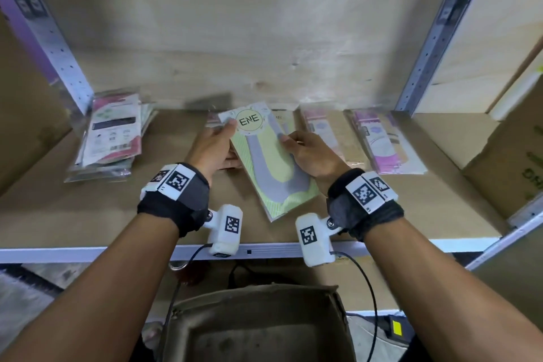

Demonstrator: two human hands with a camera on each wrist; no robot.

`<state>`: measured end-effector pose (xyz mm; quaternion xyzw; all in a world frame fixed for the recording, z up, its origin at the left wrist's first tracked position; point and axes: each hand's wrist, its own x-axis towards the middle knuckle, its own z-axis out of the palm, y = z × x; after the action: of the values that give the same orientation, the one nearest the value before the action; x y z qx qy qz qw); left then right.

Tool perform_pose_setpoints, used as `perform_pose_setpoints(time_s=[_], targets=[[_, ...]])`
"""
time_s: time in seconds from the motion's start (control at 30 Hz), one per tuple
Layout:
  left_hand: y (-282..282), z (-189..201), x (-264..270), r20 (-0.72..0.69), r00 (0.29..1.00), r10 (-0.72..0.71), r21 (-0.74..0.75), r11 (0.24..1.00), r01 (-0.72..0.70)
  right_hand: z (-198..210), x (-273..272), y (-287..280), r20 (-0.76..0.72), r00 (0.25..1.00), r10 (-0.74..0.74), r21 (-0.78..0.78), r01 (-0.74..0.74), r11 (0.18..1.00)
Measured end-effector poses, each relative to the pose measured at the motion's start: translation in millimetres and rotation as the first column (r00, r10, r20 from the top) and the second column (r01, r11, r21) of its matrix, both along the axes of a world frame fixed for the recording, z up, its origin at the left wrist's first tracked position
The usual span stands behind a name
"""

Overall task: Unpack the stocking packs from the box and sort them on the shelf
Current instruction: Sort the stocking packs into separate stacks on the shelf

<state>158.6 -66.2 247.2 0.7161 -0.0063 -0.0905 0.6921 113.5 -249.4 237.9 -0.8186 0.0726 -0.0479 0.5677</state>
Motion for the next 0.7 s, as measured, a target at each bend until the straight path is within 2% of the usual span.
perform_pose_setpoints(time_s=[0.1, 0.17, 0.23, 0.3, 0.33, 0.47, 0.7], targets=[[-18, -3, -3, 0.02, 1.0, -0.019, 0.159, 0.987, 0.015, 0, 5, 0, 0.014, 0.994, -0.11, 0.077, 0.108, 0.991], [-31, -6, -6, 0.148, 0.987, -0.058, 0.384, 0.923, -0.004, 0, 6, -1, 0.033, 0.985, -0.169, 0.138, 0.163, 0.977], [-41, -8, -11, 0.278, 0.958, -0.064, 0.522, 0.847, -0.095, 0, 6, -2, 0.051, 0.978, -0.202, 0.231, 0.185, 0.955], [-45, -9, -12, 0.344, 0.939, -0.023, 0.533, 0.828, -0.175, 1, 5, -2, 0.07, 0.973, -0.222, 0.294, 0.192, 0.936], [-46, -8, -11, 0.375, 0.927, 0.001, 0.517, 0.83, -0.21, 1, 5, -3, 0.079, 0.972, -0.222, 0.256, 0.195, 0.947], [-47, -7, -5, 0.457, 0.887, 0.057, 0.425, 0.862, -0.274, -2, 1, -5, 0.059, 0.988, -0.144, -0.097, 0.149, 0.984], [-49, -8, -4, 0.416, 0.905, 0.085, 0.373, 0.892, -0.256, -2, 2, -7, 0.174, 0.95, -0.259, -0.078, 0.275, 0.958]])
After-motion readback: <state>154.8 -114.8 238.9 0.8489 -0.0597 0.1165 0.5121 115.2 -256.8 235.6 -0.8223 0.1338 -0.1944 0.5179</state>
